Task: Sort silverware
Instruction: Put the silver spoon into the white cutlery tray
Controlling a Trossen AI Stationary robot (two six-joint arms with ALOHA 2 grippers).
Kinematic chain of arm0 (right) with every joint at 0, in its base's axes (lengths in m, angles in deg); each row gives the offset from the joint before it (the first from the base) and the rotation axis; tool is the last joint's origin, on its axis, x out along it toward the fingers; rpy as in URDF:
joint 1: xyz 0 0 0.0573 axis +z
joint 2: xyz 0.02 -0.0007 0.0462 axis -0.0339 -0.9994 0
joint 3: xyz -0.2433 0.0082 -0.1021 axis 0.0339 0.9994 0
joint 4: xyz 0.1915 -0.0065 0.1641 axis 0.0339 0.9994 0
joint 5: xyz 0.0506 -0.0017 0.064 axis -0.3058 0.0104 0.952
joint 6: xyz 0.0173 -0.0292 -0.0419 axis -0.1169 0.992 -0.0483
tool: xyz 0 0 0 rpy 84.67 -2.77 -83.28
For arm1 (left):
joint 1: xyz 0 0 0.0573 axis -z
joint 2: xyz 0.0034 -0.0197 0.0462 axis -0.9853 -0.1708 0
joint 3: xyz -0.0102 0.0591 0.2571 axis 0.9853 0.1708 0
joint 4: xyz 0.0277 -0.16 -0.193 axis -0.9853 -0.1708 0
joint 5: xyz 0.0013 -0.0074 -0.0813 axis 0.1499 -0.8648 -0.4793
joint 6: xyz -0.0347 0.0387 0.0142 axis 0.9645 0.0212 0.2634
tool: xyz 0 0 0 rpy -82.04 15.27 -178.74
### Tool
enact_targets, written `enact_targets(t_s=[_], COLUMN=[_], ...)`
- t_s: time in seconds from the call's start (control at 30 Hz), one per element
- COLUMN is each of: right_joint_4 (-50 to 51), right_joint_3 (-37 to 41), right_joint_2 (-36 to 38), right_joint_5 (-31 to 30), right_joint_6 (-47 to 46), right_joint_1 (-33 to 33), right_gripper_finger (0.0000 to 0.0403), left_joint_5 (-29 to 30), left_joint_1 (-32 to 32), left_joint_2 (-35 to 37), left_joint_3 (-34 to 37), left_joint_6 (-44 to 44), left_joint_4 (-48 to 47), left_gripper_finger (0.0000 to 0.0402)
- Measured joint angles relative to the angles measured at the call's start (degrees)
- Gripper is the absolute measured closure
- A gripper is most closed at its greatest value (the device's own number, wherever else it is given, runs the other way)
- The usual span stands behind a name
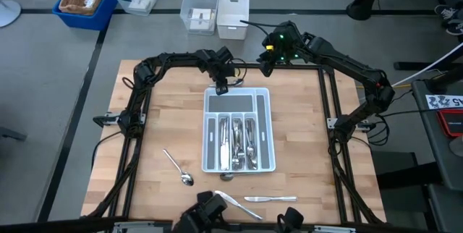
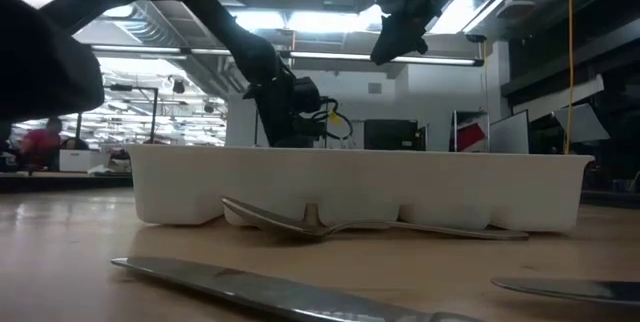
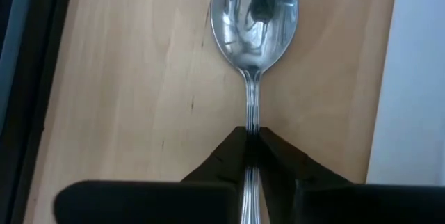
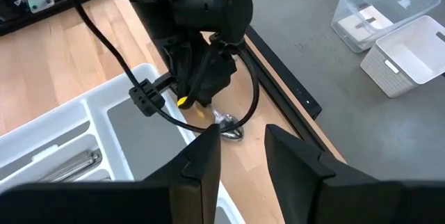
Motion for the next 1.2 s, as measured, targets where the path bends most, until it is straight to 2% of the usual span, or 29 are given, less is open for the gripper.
enact_targets(t_s=[0.13, 0.27, 0.53, 1.03, 1.2], right_joint_4=[0.0, 0.0, 0.4, 2.6, 3.3], right_joint_3=[0.0, 0.0, 0.0, 0.0, 0.0], right_joint_2=[0.0, 0.0, 0.0, 0.1, 1.8], right_joint_5=[0.0, 0.0, 0.0, 0.0, -0.1], right_joint_6=[0.0, 0.0, 1.5, 2.8, 3.2], right_joint_1=[0.0, 0.0, 0.0, 0.0, 0.0], right_gripper_finger=[0.0288, 0.0288, 0.0288, 0.0288, 0.0288], left_joint_5=[-0.3, -1.7, -10.5, -12.0, -19.5], left_joint_1=[-1.1, -2.1, -3.9, -6.6, -5.6], left_joint_2=[0.0, -0.1, -0.1, -0.3, -0.2], left_joint_3=[0.1, 0.2, -0.4, -8.5, -13.8], left_joint_6=[0.0, 0.1, 1.2, 1.2, -2.8], left_joint_4=[0.0, 0.0, 1.3, 1.8, 1.0], left_gripper_finger=[0.0393, 0.0394, 0.0397, 0.0398, 0.0398])
